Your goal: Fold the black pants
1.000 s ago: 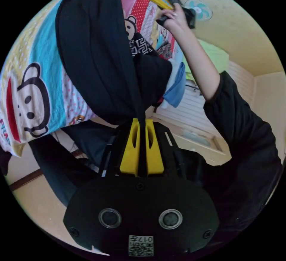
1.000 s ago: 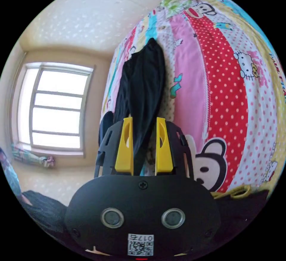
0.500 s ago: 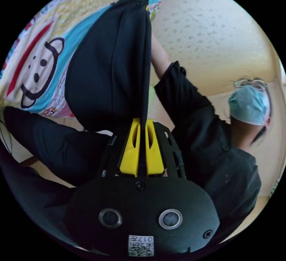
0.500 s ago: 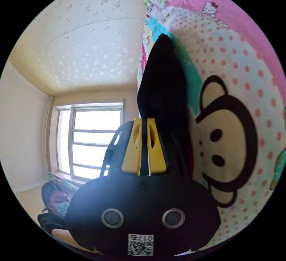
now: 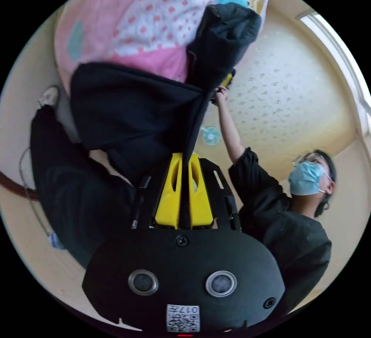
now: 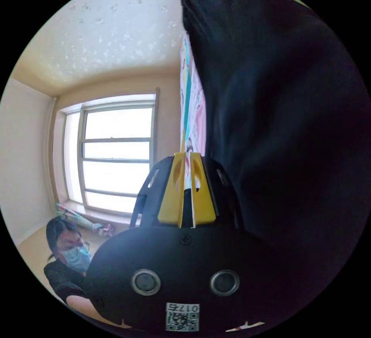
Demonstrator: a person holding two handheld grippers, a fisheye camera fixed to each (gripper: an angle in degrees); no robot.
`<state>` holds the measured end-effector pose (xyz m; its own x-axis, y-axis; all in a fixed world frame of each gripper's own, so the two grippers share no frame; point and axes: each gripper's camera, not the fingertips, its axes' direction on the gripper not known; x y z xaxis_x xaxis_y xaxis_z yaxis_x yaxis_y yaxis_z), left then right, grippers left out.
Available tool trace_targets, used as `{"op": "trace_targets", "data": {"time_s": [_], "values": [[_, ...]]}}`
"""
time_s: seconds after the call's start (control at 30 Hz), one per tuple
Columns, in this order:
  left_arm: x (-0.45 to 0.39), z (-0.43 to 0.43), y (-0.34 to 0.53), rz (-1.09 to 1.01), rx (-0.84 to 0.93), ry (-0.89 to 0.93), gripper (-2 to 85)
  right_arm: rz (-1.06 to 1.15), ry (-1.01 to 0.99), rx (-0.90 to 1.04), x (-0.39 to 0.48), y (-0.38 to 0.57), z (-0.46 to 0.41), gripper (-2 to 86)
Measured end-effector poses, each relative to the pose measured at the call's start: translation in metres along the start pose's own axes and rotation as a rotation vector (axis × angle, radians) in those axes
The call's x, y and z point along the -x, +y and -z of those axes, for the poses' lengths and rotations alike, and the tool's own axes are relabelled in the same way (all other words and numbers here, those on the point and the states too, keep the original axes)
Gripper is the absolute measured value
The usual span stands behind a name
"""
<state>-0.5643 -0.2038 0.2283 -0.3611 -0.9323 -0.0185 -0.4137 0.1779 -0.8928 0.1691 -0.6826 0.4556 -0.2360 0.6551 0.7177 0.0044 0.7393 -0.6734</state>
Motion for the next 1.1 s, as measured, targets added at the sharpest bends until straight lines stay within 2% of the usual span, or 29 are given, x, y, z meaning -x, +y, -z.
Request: {"op": "trace_targets", "data": {"time_s": [0.1, 0.17, 0.27, 0.33, 0.4, 0.43, 0.53, 0.57, 0.63, 0.7, 0.77, 0.97, 1.0, 1.07, 1.1], "values": [[-0.008, 0.007, -0.01, -0.034, 0.011, -0.125, 2.9, 0.076, 0.072, 0.204, 0.019, 0.064, 0.006, 5.2], [-0.014, 0.005, -0.014, -0.043, 0.027, -0.191, 3.7, 0.1, 0.243, 0.295, 0.031, 0.134, 0.025, 7.5], [-0.035, 0.002, -0.018, -0.092, 0.044, -0.393, 6.6, 0.024, 0.523, 0.295, 0.022, 0.224, 0.057, 9.9], [-0.061, 0.007, -0.019, -0.179, -0.014, -0.566, 10.1, -0.028, 0.602, 0.289, 0.006, 0.276, 0.067, 11.3], [-0.08, 0.006, -0.02, -0.281, -0.061, -0.61, 11.4, -0.131, 0.574, 0.324, -0.022, 0.325, 0.063, 12.1], [-0.086, -0.001, -0.025, -0.337, -0.055, -0.57, 11.7, -0.196, 0.491, 0.302, -0.04, 0.354, 0.056, 12.4], [-0.082, -0.037, -0.043, -0.45, 0.029, -0.433, 11.9, -0.266, 0.22, 0.067, -0.068, 0.403, 0.042, 12.8], [-0.078, -0.047, -0.046, -0.463, 0.058, -0.439, 11.8, -0.265, 0.144, 0.07, -0.08, 0.411, 0.024, 12.6], [-0.048, -0.098, -0.055, -0.456, 0.224, -0.574, 10.6, -0.233, 0.116, 0.11, -0.091, 0.414, -0.005, 11.0], [-0.027, -0.125, -0.05, -0.461, 0.31, -0.626, 8.0, -0.199, 0.087, 0.176, -0.099, 0.41, -0.028, 7.7], [-0.015, -0.132, -0.037, -0.428, 0.293, -0.604, 6.4, -0.195, 0.011, 0.247, -0.102, 0.405, -0.029, 4.8], [0.026, -0.171, 0.059, -0.395, 0.428, -0.312, 4.9, -0.038, 0.154, 0.476, -0.033, 0.427, 0.029, 2.8], [0.043, -0.186, 0.081, -0.355, 0.468, -0.305, 5.0, -0.051, 0.181, 0.513, -0.031, 0.431, 0.034, 2.9], [0.071, -0.204, 0.104, -0.273, 0.528, -0.397, 5.2, -0.175, 0.407, 0.684, -0.042, 0.456, 0.044, 4.6], [0.086, -0.211, 0.113, -0.229, 0.552, -0.504, 5.5, -0.212, 0.476, 0.725, -0.048, 0.463, 0.047, 5.4]]}}
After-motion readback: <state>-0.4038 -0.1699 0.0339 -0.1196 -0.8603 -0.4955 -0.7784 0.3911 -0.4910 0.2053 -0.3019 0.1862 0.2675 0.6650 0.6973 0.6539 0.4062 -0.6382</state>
